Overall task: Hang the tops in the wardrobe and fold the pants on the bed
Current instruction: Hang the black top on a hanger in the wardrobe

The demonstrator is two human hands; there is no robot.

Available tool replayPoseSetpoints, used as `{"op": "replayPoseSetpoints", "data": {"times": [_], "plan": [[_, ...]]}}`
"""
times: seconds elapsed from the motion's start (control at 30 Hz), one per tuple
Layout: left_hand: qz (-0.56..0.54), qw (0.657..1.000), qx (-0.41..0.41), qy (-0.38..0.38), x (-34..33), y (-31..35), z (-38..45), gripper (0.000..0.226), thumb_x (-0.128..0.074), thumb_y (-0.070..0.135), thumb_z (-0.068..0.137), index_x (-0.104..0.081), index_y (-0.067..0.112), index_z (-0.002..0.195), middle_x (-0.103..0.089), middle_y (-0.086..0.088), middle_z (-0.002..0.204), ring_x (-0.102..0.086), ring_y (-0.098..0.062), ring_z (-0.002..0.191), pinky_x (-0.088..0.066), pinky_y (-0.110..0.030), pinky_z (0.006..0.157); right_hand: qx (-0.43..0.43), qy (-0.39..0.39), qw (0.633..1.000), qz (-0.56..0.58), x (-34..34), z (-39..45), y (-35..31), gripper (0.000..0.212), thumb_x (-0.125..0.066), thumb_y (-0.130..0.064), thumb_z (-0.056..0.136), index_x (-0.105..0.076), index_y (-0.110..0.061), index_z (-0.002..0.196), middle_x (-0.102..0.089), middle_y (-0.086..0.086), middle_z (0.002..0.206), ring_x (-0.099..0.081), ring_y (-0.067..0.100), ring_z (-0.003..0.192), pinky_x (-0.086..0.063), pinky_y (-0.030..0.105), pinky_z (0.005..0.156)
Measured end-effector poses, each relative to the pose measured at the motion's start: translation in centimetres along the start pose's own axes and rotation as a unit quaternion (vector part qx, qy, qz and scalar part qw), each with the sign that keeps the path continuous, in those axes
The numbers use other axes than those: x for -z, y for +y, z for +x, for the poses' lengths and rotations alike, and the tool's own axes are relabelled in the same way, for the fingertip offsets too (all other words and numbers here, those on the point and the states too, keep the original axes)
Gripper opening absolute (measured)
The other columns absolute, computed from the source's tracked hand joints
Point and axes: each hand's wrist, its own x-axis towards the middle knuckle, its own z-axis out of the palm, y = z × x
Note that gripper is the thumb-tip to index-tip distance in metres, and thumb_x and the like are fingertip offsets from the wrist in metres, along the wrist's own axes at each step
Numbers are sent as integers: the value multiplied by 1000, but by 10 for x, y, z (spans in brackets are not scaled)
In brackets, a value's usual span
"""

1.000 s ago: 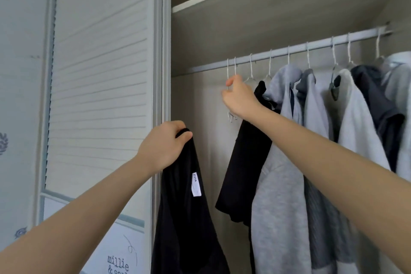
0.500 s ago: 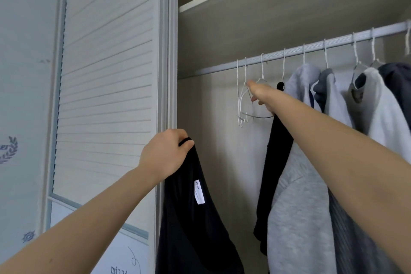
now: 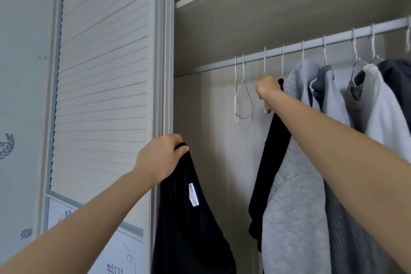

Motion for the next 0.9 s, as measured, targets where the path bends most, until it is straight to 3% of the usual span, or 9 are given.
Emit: {"op": "replayPoseSetpoints", "data": {"times": [0.07,0.1,0.2,0.3,0.4,0.5,0.67,0.8,0.9], "plan": [[9,1000,-6,2,0,-1,-1,19,-52,40,97,-62,27,87,-64,9,77,-61,-15,75,-52,-33,66,-24,49,984,167,10,-3,-6,26,-39,-28,100,-55,-9,107,-56,10,100,-43,15,77,-48,20,75],[14,1000,-10,4,-1,-2,-2,19,-51,40,98,-62,27,88,-65,9,79,-62,-16,76,-52,-33,66,10,48,988,148,13,-10,-6,25,-31,-22,101,-52,-11,112,-55,13,110,-45,16,84,-49,26,80],[56,998,-34,23,-1,-4,-9,21,-46,42,99,-61,28,93,-65,7,79,-61,-19,75,-49,-31,61,27,52,969,240,15,-37,-10,28,-32,-14,100,-49,-8,120,-49,11,108,-48,19,95,-46,28,69],[150,984,-80,52,-2,-9,-19,25,-40,44,101,-60,28,98,-65,5,74,-62,-21,68,-43,-29,55,29,44,954,295,13,-84,-16,40,-31,-20,101,-41,1,133,-52,21,126,-56,31,107,-49,42,87],[198,973,-105,55,-4,-13,-32,27,-38,45,101,-60,29,101,-66,4,73,-62,-22,67,-35,-28,53,3,23,938,346,14,-143,-9,35,-32,-24,101,-43,-3,127,-60,13,98,-63,22,84,-51,27,62],[183,979,-89,33,-8,-17,-39,26,-41,43,101,-62,28,102,-68,2,78,-63,-25,71,-36,-28,56,-7,3,938,348,14,-210,2,21,-30,-26,100,-46,-15,109,-63,0,82,-64,18,84,-49,39,74],[139,989,-44,8,-22,-22,-46,25,-47,42,99,-65,25,99,-68,-2,84,-60,-27,75,-37,-29,58,-10,-37,928,370,12,-295,31,21,-33,-28,102,-48,-14,101,-68,-2,76,-67,12,79,-54,54,84],[111,994,-4,-16,-31,-22,-48,25,-48,43,98,-63,26,89,-65,-2,80,-55,-27,73,-38,-30,59,-67,-132,890,431,27,-332,47,22,-37,-32,100,-49,-21,85,-64,-1,65,-62,14,64,-59,41,68],[134,991,13,-15,-40,-19,-55,27,-48,43,98,-64,24,88,-60,-1,75,-52,-27,70,-37,-30,57,-100,-196,851,478,51,-349,60,25,-40,-37,100,-51,-19,87,-59,5,64,-54,18,53,-52,35,58]]}}
